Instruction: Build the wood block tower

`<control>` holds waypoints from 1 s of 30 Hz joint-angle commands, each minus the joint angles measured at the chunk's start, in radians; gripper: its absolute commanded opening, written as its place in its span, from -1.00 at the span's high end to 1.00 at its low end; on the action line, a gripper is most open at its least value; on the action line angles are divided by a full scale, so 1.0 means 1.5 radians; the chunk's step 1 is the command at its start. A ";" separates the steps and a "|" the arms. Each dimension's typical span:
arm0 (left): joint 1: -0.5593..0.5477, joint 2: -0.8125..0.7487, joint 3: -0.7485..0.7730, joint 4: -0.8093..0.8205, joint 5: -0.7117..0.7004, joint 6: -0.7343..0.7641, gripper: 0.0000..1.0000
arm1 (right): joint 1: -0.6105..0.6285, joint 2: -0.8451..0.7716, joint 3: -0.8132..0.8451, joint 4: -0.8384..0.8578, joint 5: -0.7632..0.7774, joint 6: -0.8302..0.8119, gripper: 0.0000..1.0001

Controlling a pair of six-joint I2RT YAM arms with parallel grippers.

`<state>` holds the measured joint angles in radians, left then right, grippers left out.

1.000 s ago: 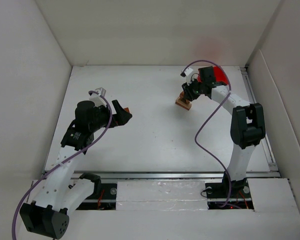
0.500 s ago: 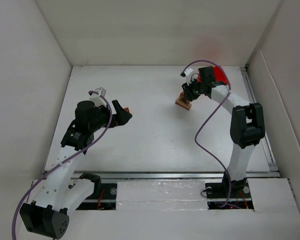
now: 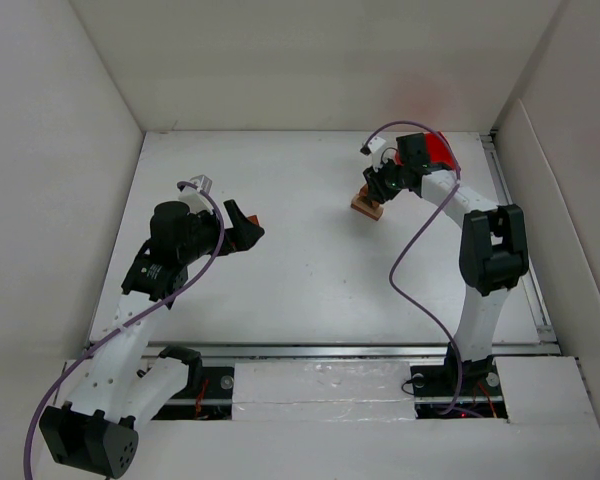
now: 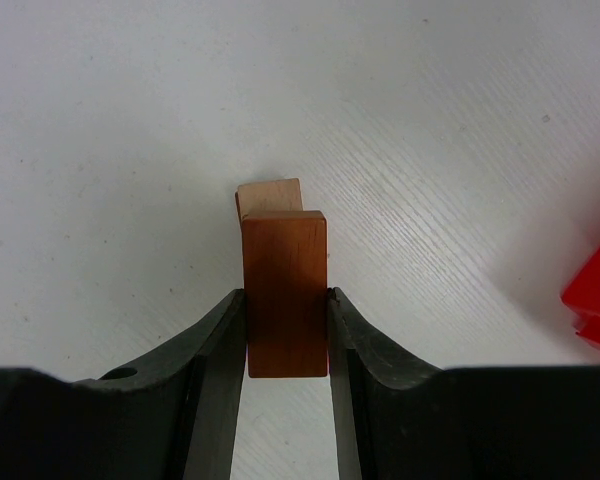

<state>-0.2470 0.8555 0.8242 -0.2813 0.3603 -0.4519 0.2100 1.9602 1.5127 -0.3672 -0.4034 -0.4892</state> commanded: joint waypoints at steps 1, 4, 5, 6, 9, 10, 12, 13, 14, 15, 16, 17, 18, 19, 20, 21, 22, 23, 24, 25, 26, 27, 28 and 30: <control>0.000 -0.003 -0.007 0.012 0.008 0.012 -0.98 | 0.002 0.007 0.034 -0.001 -0.005 0.005 0.60; 0.000 -0.002 -0.007 0.012 0.009 0.012 -0.98 | 0.002 0.006 0.034 0.001 -0.006 0.005 0.59; 0.000 -0.003 -0.007 0.012 0.009 0.012 -0.98 | 0.002 0.009 0.034 0.001 -0.007 0.005 0.59; 0.000 -0.003 -0.007 0.012 0.009 0.012 -0.98 | 0.002 0.010 0.036 -0.001 -0.007 0.005 0.59; 0.000 -0.003 -0.007 0.012 0.008 0.012 -0.98 | 0.008 0.012 0.038 -0.004 -0.004 0.004 0.58; 0.000 -0.003 -0.007 0.012 0.009 0.012 -0.98 | 0.008 0.012 0.039 -0.004 -0.004 0.004 0.57; 0.000 -0.002 -0.007 0.013 0.010 0.012 -0.98 | 0.008 0.010 0.037 -0.003 -0.004 0.004 0.55; 0.000 -0.002 -0.007 0.013 0.010 0.012 -0.98 | 0.008 0.011 0.039 -0.003 -0.004 0.004 0.54; 0.000 -0.002 -0.008 0.013 0.010 0.012 -0.98 | 0.008 0.010 0.039 -0.003 -0.004 0.005 0.53; 0.000 -0.003 -0.007 0.013 0.011 0.013 -0.98 | 0.008 0.010 0.039 -0.003 -0.005 0.005 0.52; 0.000 -0.003 -0.007 0.013 0.011 0.013 -0.98 | 0.008 0.010 0.039 -0.003 -0.004 0.004 0.51; 0.000 -0.003 -0.007 0.013 0.011 0.012 -0.98 | 0.008 0.012 0.037 -0.004 -0.004 0.004 0.50; 0.000 -0.003 -0.007 0.013 0.011 0.012 -0.98 | 0.008 0.012 0.037 -0.004 -0.004 0.004 0.50; 0.000 -0.003 -0.008 0.013 0.011 0.012 -0.98 | 0.008 0.012 0.039 -0.003 -0.004 0.005 0.48; 0.000 -0.003 -0.008 0.013 0.011 0.013 -0.98 | 0.008 0.013 0.039 -0.004 -0.004 0.004 0.47; 0.000 -0.003 -0.008 0.013 0.011 0.013 -0.98 | 0.008 0.013 0.040 -0.005 -0.003 0.004 0.47; 0.000 -0.003 -0.008 0.013 0.011 0.013 -0.98 | 0.008 0.014 0.040 -0.005 -0.003 0.005 0.46; 0.000 -0.003 -0.007 0.013 0.011 0.013 -0.98 | 0.008 0.015 0.041 -0.007 -0.003 0.005 0.44; 0.000 -0.003 -0.008 0.013 0.012 0.013 -0.98 | 0.008 0.015 0.042 -0.008 -0.003 0.004 0.43; 0.000 -0.003 -0.008 0.013 0.012 0.013 -0.98 | 0.008 0.016 0.042 -0.008 -0.001 0.004 0.42; 0.000 -0.003 -0.008 0.013 0.012 0.013 -0.98 | 0.008 0.018 0.042 -0.008 -0.001 0.004 0.41; 0.000 -0.003 -0.008 0.013 0.011 0.013 -0.98 | 0.008 0.017 0.042 -0.009 -0.002 0.004 0.39; 0.000 -0.003 -0.008 0.013 0.011 0.013 -0.98 | 0.014 0.018 0.042 -0.009 -0.001 0.003 0.36; 0.000 -0.003 -0.008 0.013 0.011 0.013 -0.98 | 0.014 0.018 0.043 -0.010 -0.001 0.002 0.35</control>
<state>-0.2470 0.8555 0.8242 -0.2813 0.3634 -0.4488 0.2161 1.9831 1.5276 -0.3710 -0.4026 -0.4892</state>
